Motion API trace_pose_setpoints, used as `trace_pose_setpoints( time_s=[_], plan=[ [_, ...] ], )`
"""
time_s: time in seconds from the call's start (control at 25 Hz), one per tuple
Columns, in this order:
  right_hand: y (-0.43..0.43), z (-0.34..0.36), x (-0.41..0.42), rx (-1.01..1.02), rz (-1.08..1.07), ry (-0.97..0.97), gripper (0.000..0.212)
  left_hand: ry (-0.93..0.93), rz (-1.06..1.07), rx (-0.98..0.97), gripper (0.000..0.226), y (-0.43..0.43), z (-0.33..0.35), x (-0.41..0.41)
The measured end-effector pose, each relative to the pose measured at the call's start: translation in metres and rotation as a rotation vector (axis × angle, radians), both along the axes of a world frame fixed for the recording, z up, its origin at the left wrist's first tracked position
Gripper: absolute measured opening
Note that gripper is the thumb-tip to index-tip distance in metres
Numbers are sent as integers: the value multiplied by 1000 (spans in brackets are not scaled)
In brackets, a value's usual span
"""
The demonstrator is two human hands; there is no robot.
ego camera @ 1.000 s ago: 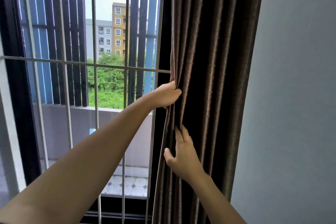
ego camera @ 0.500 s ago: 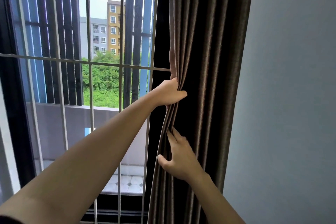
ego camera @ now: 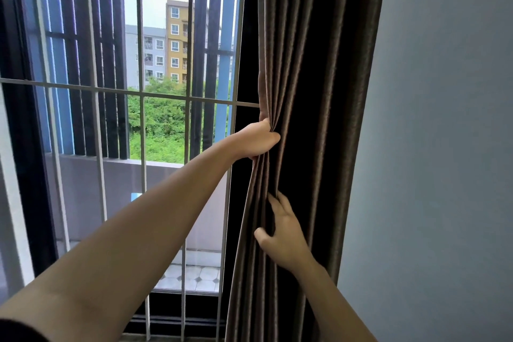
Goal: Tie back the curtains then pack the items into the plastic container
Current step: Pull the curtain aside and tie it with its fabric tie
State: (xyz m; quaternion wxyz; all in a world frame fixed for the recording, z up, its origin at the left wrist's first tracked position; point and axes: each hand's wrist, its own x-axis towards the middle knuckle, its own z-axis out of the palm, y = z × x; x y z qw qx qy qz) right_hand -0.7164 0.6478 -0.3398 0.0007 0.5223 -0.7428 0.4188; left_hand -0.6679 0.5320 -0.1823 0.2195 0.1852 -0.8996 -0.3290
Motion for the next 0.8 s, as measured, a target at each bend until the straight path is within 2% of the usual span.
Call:
trace_pose_setpoints(
  time_s=[0.12,0.24,0.28,0.4,0.48,0.56,0.6,0.64,0.72,0.8],
  plan=[
    [2,-6,4,17,26,-4,78,2,-11,23,47,0,0,0],
    [2,-5,6,42,48,6,77,34,-46,69,33,8,-1,-1],
    [2,-4,5,61,59,8,77,54,-44,58,31,9,-2,-2],
    [6,-2,-1,79,31,102,72,80,41,-89,43,6,-5,-9],
    [9,-3,-7,-184,-143,230,58,88,59,-104,38,4,-5,-10],
    [10,0,-16,-580,-349,125,47,85,36,-84,33,4,-6,-9],
    [9,6,-21,-689,-398,29,52,87,23,-72,32,4,-6,-8],
    [7,15,-27,-704,-405,-56,60,91,18,-56,31,4,-7,-8],
    [0,32,-40,-560,-355,-200,74,101,26,-37,30,3,-8,-8],
    [-6,41,-47,-392,-295,-217,70,111,25,-21,30,4,-9,-9]
  ],
)
